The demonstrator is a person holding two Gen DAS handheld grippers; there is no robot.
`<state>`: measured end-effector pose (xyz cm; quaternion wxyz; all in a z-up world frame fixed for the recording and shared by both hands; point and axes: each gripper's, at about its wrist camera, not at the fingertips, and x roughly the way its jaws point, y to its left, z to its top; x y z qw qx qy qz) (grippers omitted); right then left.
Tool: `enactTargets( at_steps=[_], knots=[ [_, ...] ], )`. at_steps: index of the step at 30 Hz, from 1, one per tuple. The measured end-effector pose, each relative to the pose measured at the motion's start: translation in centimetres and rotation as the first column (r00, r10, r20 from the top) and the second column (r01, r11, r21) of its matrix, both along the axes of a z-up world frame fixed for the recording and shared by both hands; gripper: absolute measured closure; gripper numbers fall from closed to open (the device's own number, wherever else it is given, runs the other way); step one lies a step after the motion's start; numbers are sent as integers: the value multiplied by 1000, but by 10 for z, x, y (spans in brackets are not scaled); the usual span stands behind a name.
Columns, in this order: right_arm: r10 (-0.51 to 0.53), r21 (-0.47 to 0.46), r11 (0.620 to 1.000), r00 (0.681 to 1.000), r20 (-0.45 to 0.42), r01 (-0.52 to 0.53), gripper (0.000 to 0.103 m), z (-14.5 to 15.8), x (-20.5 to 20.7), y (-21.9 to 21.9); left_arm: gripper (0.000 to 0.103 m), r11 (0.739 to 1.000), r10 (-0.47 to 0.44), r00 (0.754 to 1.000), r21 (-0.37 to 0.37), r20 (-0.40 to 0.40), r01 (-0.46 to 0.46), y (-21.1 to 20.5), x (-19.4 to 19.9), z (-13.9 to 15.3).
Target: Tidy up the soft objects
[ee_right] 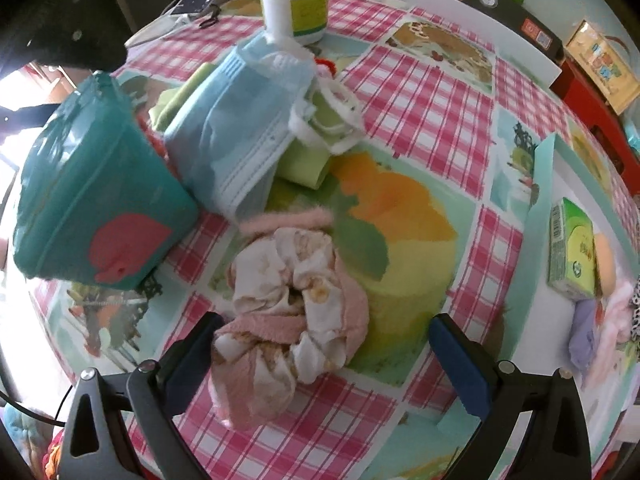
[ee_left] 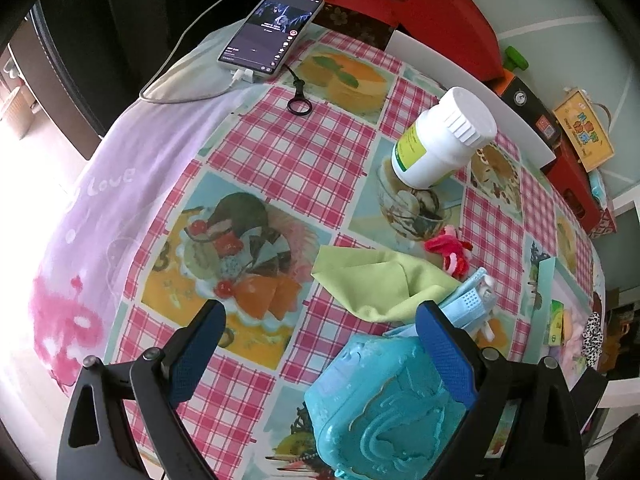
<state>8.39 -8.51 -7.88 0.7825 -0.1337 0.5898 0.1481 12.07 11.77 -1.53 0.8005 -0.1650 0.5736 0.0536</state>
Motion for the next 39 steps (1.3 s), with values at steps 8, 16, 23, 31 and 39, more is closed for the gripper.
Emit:
enactTargets(
  at_steps=[8,16,23,31,39],
  knots=[
    [-27,13,1000,1000,7,27,1,4,14,-10,7,998,-68,998,3,-11,68,-3,12,-4],
    [-28,43,999,999,27,27,0,10,22,-9,7,993,-105,993,46,-45,108,-2,18,-13],
    [-21,41,999,999,25,20,0,2,22,-13,7,993,-113,993,30,-34,114,1,16,-11],
    [-8,53,999,999,54,5,10,3,15,-17,7,981,-193,980,-1,-40,193,-10,27,-10],
    [-14,94,996,999,51,9,46,18,15,-35,7,959,-283,958,-5,-43,283,-31,37,-5]
  ],
)
